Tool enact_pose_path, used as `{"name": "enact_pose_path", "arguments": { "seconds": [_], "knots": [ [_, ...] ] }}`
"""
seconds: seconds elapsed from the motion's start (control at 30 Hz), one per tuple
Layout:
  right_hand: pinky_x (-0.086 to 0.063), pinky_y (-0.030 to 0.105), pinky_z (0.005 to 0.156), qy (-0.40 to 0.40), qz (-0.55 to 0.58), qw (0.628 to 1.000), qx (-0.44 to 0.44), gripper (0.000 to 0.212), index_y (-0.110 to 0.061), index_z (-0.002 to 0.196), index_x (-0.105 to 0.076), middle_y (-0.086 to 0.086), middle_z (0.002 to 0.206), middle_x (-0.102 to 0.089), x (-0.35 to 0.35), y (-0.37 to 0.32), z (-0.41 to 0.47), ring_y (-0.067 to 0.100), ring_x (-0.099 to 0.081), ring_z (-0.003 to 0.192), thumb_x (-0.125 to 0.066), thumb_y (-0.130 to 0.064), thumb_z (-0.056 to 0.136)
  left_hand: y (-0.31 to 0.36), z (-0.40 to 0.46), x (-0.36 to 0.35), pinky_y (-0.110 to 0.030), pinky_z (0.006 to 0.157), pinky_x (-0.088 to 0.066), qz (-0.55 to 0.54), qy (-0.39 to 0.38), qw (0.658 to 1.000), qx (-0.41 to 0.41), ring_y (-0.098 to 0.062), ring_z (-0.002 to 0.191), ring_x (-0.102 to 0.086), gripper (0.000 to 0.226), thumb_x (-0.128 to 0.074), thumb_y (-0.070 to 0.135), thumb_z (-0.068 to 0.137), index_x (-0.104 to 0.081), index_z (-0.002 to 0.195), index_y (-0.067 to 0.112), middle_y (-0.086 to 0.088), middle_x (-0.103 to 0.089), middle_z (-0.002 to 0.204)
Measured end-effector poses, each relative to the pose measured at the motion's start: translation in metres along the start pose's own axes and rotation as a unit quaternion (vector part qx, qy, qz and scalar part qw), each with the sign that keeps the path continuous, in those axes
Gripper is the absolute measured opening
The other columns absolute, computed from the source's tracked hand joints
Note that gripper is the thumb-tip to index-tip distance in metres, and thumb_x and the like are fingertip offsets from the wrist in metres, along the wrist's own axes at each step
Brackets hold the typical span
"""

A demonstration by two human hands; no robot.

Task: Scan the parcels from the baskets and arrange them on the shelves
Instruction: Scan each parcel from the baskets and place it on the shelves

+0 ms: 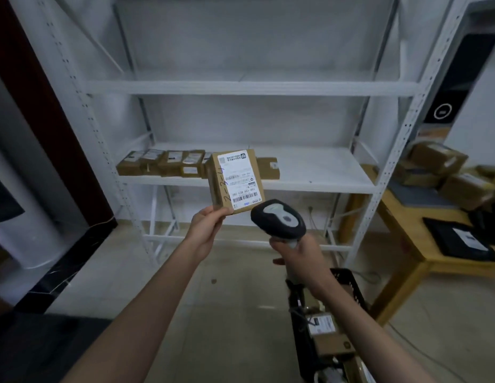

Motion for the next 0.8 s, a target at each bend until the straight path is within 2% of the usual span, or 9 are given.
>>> {"name": "enact_pose_path", "arguments": {
  "seconds": [0.1,0.17,0.27,0.4,0.5,0.63,0.7,0.8],
  "knots": [
    [-0.063,0.031,0.065,-0.016,0.005,1.0,-0.003,0.019,-0.021,0.099,-0.066,0.01,0.09,-0.066,0.0,-0.001,0.008,0.027,-0.063,0.082,-0.066,-0.006,0.088,0.003,0.006,-0.003,-0.02,0.101,-0.044,0.011,-0.005,1.0,-0.019,-0.007,0.113,-0.066,0.029,-0.069,0.005,0.089,-0.072,0.115,0.016,0.004,-0.076,0.114],
    [-0.062,0.028,0.061,-0.027,0.009,1.0,-0.003,0.021,-0.026,0.094,-0.064,0.016,0.09,-0.064,0.002,-0.003,0.014,0.021,-0.059,0.08,-0.065,-0.006,0.088,0.004,0.011,-0.005,-0.02,0.099,-0.045,0.011,0.006,1.0,-0.025,-0.008,0.113,-0.066,0.031,-0.071,0.004,0.087,-0.072,0.116,0.015,0.004,-0.076,0.113],
    [-0.059,0.024,0.057,-0.035,0.0,0.999,-0.007,0.023,-0.029,0.092,-0.061,0.024,0.098,-0.062,0.008,-0.004,0.02,0.022,-0.058,0.079,-0.064,-0.007,0.089,0.002,0.017,-0.006,-0.022,0.102,-0.045,0.004,0.019,0.999,-0.026,-0.011,0.115,-0.066,0.03,-0.073,0.003,0.086,-0.072,0.114,0.014,0.002,-0.076,0.112],
    [-0.057,0.022,0.054,-0.033,-0.004,0.999,-0.005,0.023,-0.028,0.092,-0.061,0.026,0.085,-0.059,0.02,-0.002,0.028,0.024,-0.056,0.075,-0.063,-0.006,0.089,0.0,0.027,-0.013,-0.026,0.106,-0.044,0.003,0.023,0.999,-0.025,-0.013,0.116,-0.066,0.032,-0.074,0.004,0.086,-0.07,0.116,0.013,0.001,-0.076,0.112],
    [-0.056,0.021,0.052,-0.029,-0.01,0.999,-0.011,0.023,-0.029,0.088,-0.059,0.032,0.092,-0.06,0.028,0.002,0.035,0.025,-0.057,0.075,-0.063,-0.007,0.09,0.0,0.034,-0.019,-0.027,0.107,-0.044,0.001,0.028,0.999,-0.03,-0.014,0.118,-0.065,0.034,-0.074,0.004,0.086,-0.069,0.118,0.012,0.001,-0.076,0.112],
    [-0.056,0.021,0.053,-0.014,0.007,1.0,-0.021,0.021,-0.03,0.091,-0.058,0.019,0.095,-0.067,0.042,0.01,0.047,0.023,-0.067,0.081,-0.065,-0.01,0.092,-0.001,0.043,-0.029,-0.029,0.11,-0.043,0.008,0.024,0.999,-0.031,-0.014,0.119,-0.064,0.036,-0.074,0.006,0.086,-0.068,0.121,0.011,0.001,-0.076,0.114],
    [-0.06,0.026,0.056,-0.005,0.026,0.999,-0.024,0.022,-0.031,0.093,-0.059,0.013,0.096,-0.068,0.05,0.015,0.054,0.024,-0.069,0.087,-0.066,-0.01,0.093,-0.004,0.047,-0.033,-0.029,0.11,-0.043,0.004,0.019,0.999,-0.028,-0.015,0.119,-0.064,0.035,-0.073,0.006,0.087,-0.069,0.121,0.011,0.0,-0.076,0.114],
    [-0.063,0.035,0.063,0.02,0.084,0.995,-0.039,0.017,-0.024,0.101,-0.064,0.01,0.098,-0.068,0.063,0.022,0.067,0.025,-0.069,0.095,-0.067,-0.01,0.093,-0.011,0.053,-0.038,-0.028,0.109,-0.045,-0.016,0.023,1.0,-0.004,-0.014,0.113,-0.064,0.029,-0.073,0.008,0.088,-0.071,0.116,0.01,-0.001,-0.076,0.11]
  ]
}}
Point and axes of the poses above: each hand's wrist, its own z-axis towards the middle knuckle, its own x-axis out of the back of the hand, y = z × x, the point moved 5 cm from there along z, towards the middle knuckle
